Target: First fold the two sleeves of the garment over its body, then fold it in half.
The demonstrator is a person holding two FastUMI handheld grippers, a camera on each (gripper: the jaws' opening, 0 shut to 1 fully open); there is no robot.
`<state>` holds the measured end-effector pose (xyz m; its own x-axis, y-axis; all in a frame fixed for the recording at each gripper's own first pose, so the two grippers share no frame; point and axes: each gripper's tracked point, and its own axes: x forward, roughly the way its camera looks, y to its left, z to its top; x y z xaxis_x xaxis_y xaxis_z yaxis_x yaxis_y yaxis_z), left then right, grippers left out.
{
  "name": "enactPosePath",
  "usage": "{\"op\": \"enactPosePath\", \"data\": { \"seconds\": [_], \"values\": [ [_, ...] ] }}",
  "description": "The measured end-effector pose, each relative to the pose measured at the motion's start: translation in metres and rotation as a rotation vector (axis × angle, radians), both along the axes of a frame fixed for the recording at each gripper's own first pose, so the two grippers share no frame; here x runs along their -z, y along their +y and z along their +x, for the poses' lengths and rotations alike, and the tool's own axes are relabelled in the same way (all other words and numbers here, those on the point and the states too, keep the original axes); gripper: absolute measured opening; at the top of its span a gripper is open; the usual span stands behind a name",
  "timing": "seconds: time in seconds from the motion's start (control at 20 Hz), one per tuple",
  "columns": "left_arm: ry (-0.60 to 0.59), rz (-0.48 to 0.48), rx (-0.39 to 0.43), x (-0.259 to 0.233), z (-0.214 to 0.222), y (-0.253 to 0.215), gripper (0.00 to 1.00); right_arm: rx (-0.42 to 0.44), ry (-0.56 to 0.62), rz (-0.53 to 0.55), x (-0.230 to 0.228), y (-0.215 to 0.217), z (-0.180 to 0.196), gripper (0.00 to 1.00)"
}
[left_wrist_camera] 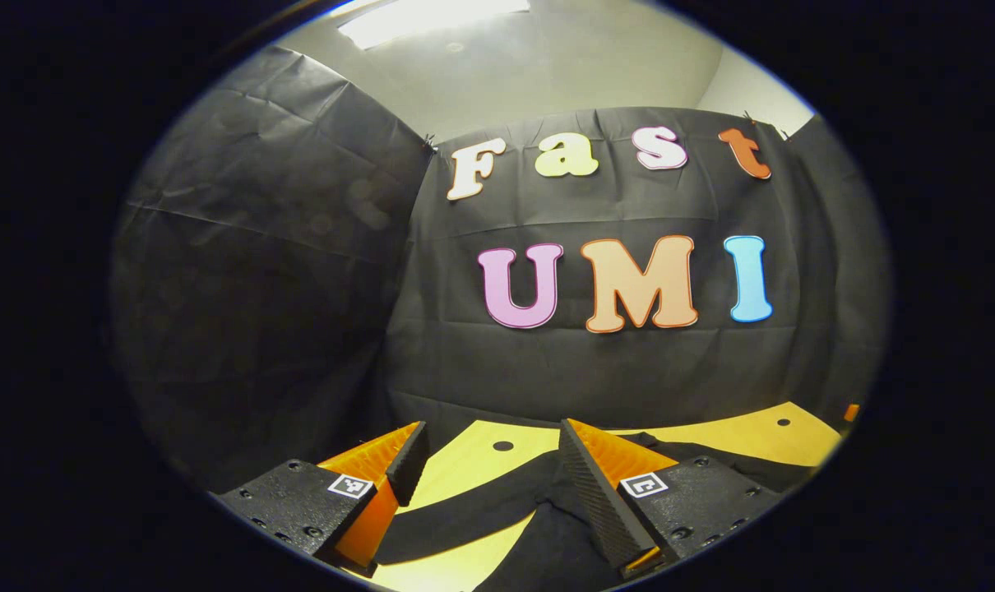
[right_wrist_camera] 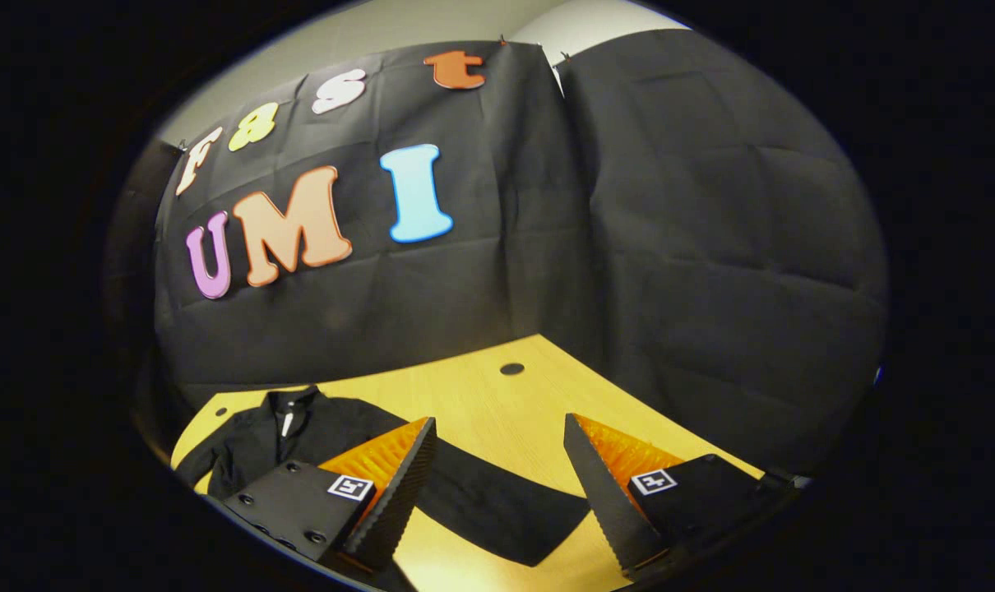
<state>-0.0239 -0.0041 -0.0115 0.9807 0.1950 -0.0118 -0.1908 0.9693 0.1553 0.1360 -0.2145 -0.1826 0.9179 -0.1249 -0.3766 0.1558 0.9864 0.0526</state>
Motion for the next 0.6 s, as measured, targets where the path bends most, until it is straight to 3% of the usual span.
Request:
{"op": "enactPosePath", "data": {
  "seconds": [0.25, 0.35, 0.4, 0.5, 0.55, 0.6],
  "values": [
    [0.005, -0.006, -0.029, 0.001, -0.006, 0.008, 0.92, -0.028, 0.209, 0.004, 0.078, -0.008, 0.009, 0.98],
    [0.009, -0.003, -0.042, 0.001, -0.008, 0.013, 0.92, -0.041, 0.260, -0.003, 0.096, -0.008, 0.006, 0.98],
    [0.011, -0.001, -0.049, 0.002, -0.010, 0.015, 0.93, -0.044, 0.279, -0.013, 0.101, -0.008, 0.008, 0.94],
    [0.013, 0.002, -0.065, 0.001, -0.012, 0.019, 0.93, -0.053, 0.321, -0.035, 0.110, -0.008, 0.010, 0.98],
    [0.013, -0.001, -0.070, 0.001, -0.014, 0.022, 0.93, -0.059, 0.350, -0.049, 0.114, -0.009, 0.011, 0.94],
    [0.015, -0.005, -0.072, 0.003, -0.015, 0.023, 0.92, -0.070, 0.376, -0.058, 0.119, -0.006, 0.012, 0.98]
  ]
}}
